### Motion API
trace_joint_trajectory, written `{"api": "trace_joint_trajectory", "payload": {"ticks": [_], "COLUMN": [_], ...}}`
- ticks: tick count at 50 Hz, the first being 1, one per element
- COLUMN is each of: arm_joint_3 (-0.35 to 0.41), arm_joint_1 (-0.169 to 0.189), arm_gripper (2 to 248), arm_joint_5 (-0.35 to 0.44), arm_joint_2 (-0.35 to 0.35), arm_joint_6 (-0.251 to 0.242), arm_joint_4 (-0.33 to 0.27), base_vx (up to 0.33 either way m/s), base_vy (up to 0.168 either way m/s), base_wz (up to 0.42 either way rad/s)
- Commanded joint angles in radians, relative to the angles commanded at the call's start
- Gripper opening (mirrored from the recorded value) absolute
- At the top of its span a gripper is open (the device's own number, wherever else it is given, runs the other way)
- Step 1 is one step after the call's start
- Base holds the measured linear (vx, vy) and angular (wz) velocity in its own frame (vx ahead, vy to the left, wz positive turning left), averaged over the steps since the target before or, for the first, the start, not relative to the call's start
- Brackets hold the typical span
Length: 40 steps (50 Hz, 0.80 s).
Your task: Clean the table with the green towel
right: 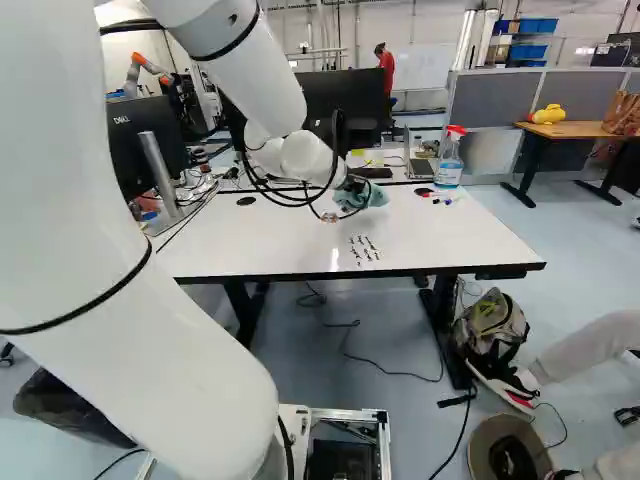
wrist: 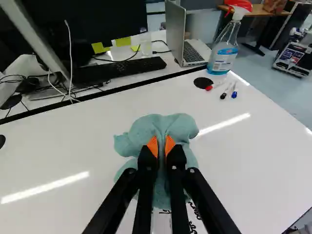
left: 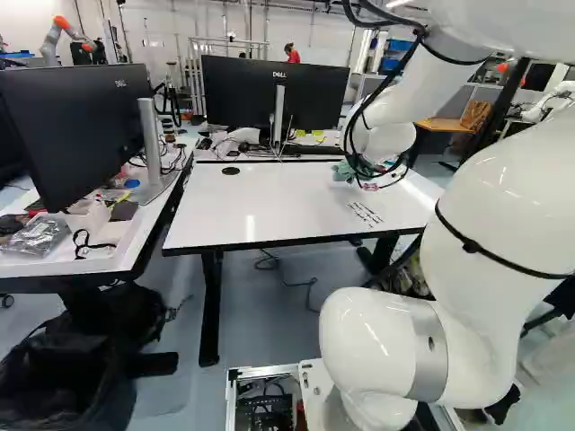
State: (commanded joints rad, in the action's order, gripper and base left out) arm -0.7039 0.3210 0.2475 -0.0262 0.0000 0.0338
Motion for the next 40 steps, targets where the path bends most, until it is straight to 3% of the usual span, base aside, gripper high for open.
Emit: {"api": "trace_joint_trajectory", "payload": {"ticks": [40], "arm_joint_3": [-0.014], "arm_joint_1": [0.007], "arm_gripper": [37], "arm_joint_5": [-0.417], "arm_joint_2": [-0.088], "arm_joint_6": [0.000], "arm_joint_4": [0.200], "base_vx": [0.000], "base_vy": [0.000], "base_wz": [0.000]}}
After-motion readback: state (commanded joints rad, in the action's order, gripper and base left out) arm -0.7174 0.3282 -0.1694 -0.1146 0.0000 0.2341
